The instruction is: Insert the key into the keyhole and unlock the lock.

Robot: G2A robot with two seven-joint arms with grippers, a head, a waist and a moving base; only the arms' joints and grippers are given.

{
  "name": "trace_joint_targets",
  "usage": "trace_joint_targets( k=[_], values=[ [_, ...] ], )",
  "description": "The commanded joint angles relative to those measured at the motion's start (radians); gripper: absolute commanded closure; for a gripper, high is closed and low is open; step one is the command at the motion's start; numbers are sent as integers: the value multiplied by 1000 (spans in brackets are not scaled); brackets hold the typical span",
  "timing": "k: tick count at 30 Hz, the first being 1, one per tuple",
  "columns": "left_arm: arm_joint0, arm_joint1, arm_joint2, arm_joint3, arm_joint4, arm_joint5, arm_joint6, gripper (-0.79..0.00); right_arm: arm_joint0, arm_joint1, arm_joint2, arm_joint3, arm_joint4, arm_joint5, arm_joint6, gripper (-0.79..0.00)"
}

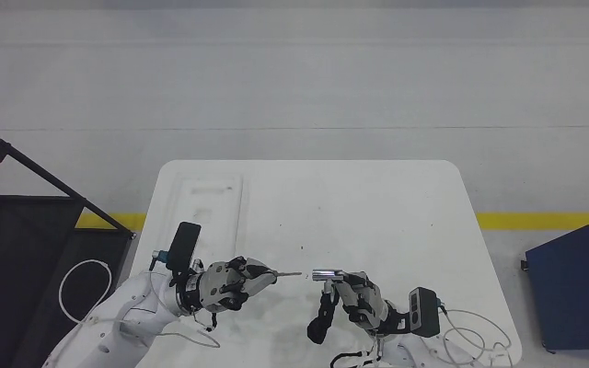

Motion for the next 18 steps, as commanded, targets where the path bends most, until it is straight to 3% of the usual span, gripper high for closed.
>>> trace_joint_targets(
  k=[1, 18],
  values=[
    [-12, 3, 18, 16, 6, 0, 15, 0, 0, 0, 0, 0, 0, 0, 0, 0],
    [-76, 33, 122, 60, 58, 0, 115, 0, 0, 0, 0, 0, 0, 0, 0, 0]
  ],
)
